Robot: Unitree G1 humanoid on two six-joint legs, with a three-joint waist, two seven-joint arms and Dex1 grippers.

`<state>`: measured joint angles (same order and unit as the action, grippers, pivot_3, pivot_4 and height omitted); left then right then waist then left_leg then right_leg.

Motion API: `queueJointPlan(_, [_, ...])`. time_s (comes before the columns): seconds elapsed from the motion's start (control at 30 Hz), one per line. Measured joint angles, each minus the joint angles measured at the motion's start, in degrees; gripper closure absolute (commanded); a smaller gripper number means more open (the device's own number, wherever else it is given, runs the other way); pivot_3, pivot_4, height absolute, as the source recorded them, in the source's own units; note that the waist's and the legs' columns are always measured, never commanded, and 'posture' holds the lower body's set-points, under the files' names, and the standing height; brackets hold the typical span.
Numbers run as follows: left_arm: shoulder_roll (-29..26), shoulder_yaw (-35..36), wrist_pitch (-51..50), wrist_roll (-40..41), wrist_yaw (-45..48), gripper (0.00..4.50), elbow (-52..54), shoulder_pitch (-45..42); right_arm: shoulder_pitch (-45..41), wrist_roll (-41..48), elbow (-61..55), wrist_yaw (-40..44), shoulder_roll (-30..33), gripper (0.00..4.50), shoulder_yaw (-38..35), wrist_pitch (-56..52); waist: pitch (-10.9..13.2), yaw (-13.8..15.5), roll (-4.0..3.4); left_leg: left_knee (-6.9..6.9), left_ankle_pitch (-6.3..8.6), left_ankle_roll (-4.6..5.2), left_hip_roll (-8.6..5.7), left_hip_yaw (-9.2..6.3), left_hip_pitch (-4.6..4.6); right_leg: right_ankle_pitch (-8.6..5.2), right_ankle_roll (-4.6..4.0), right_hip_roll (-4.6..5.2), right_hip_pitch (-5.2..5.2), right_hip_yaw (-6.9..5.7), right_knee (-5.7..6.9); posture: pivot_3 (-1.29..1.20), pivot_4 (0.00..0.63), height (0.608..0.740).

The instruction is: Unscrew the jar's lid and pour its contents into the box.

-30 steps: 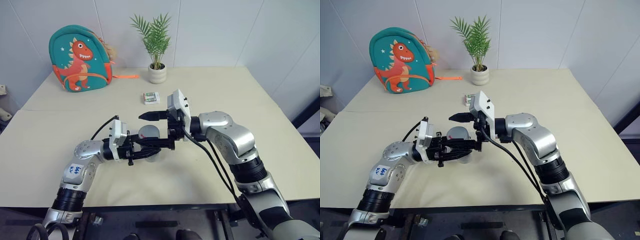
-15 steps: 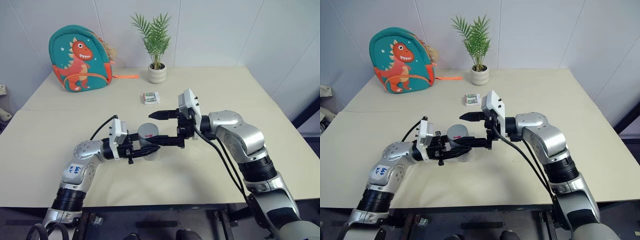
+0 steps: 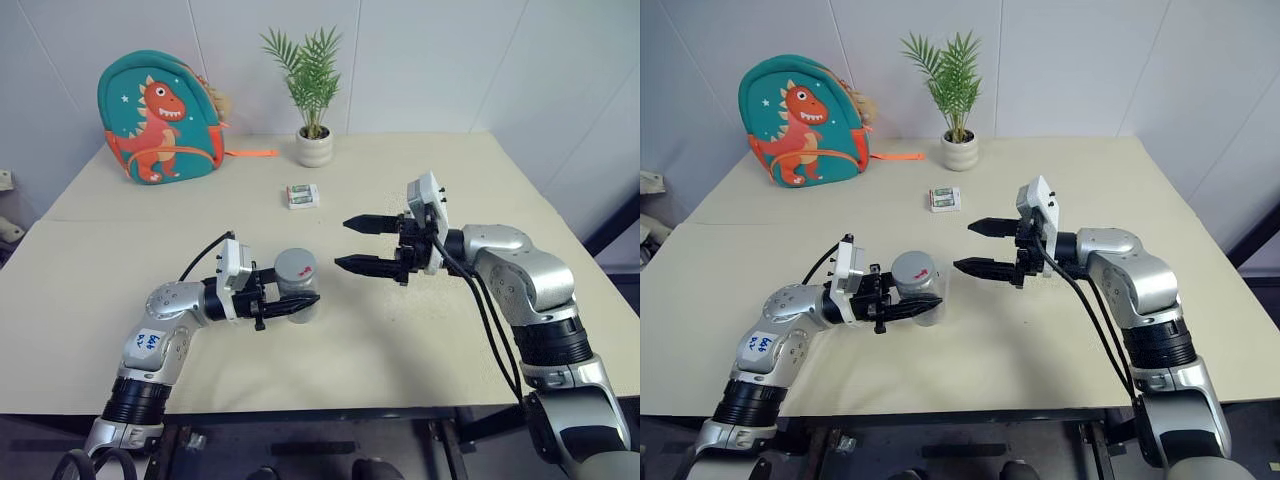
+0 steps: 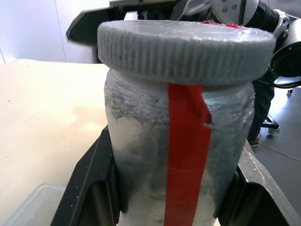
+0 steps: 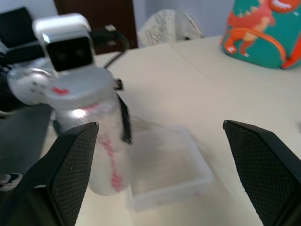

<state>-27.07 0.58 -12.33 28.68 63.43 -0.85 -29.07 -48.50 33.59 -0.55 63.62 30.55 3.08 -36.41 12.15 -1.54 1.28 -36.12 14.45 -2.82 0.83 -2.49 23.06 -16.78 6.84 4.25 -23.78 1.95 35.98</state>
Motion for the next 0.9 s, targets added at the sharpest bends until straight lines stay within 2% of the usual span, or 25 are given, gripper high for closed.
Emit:
queueJointPlan(0.1, [0.0,0.0,0.2,0.0,0.0,2.52,0.0,0.0,0.0,2.2,-3.4,0.4,-0.8,0.04,0.1,-1.7,0.0,-0.1,0.00,0.01,0.00,0.00,0.01,-0.01,0.00,0.00,0.00,-0.01,-0.01,0.00,0.00,0.00,0.150,0.740])
queueJointPlan(0.17, [0.1,0.0,0.3,-0.1,0.0,2.52,-0.1,-0.1,-0.1,2.5,-6.0,-1.0,-3.5,0.04,1.1,-2.5,0.0,-0.3,-0.01,0.02,0.00,0.00,0.03,-0.01,-0.02,0.00,0.00,-0.04,-0.01,0.00,0.03,0.00,0.150,0.740])
queueJointPlan(0.4, [0.3,-0.4,0.4,-0.1,-0.1,2.52,-0.3,-0.1,-1.9,-2.0,-6.8,-6.5,-8.8,0.04,7.4,-2.4,0.0,0.1,0.00,-0.04,-0.03,-0.01,-0.02,-0.04,0.02,0.02,0.01,0.01,-0.02,0.01,0.06,0.00,0.150,0.740])
queueJointPlan(0.63, [0.5,-0.5,0.4,-0.2,-0.1,2.52,-0.4,-0.2,-2.5,-5.2,-5.1,-7.7,-9.7,0.04,9.2,-1.2,0.0,-0.1,0.00,-0.01,-0.03,0.00,-0.01,-0.04,0.02,0.02,0.01,0.00,-0.02,0.01,0.04,0.00,0.150,0.740])
queueJointPlan(0.9, [0.7,-0.5,0.4,-0.4,-1.1,2.52,-0.4,-0.3,-2.9,-4.4,-3.7,-5.9,-8.0,0.04,8.3,-1.0,0.0,0.0,0.00,-0.02,-0.03,0.00,-0.01,-0.04,0.02,0.02,0.01,-0.01,-0.02,0.01,0.04,0.00,0.150,0.740])
